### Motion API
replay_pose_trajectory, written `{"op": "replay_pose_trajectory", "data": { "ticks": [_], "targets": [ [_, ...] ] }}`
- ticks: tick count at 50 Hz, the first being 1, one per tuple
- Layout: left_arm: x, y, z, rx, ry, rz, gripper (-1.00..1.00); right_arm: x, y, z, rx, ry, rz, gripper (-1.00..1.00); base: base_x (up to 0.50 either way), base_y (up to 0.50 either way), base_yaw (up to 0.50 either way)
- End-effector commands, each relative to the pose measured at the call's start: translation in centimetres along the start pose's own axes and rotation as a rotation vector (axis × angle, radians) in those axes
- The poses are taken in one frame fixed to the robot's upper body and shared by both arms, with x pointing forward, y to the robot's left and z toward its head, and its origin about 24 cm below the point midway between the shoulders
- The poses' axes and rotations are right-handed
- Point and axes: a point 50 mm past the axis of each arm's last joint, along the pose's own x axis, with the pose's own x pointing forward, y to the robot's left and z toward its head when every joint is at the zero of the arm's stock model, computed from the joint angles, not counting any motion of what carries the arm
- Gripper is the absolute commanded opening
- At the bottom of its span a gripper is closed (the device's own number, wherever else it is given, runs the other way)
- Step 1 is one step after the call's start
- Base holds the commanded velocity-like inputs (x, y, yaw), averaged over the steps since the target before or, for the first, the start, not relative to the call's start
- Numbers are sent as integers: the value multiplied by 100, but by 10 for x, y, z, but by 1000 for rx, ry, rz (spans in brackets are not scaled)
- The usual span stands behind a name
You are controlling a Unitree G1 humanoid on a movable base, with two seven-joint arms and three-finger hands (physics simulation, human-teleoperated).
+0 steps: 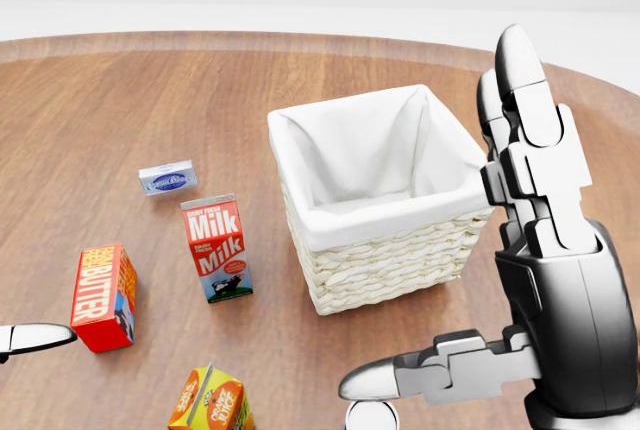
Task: Pick up the orange juice, and put it in the basket.
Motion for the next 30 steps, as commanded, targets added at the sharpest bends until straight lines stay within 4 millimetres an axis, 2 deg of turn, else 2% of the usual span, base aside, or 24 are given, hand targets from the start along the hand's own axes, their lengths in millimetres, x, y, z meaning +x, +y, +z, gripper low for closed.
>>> {"op": "replay_pose_trajectory", "data": {
  "ticks": [1, 13, 21, 30],
  "targets": [
    [0, 0, 1, 0, -3, 0, 100, 1, 15, 8, -70, -29, 68, 100, 0, 0, 0],
    [0, 0, 0, 1, -1, 0, 100, 0, 31, 5, -197, 0, 146, 100, 0, 0, 0],
    [1, 0, -1, 1, 3, -1, 100, 2, 44, 15, -209, -43, 184, 100, 0, 0, 0],
    [1, 0, -1, 0, 3, -1, 100, 3, 45, 16, -208, -46, 185, 100, 0, 0, 0]
  ]
}}
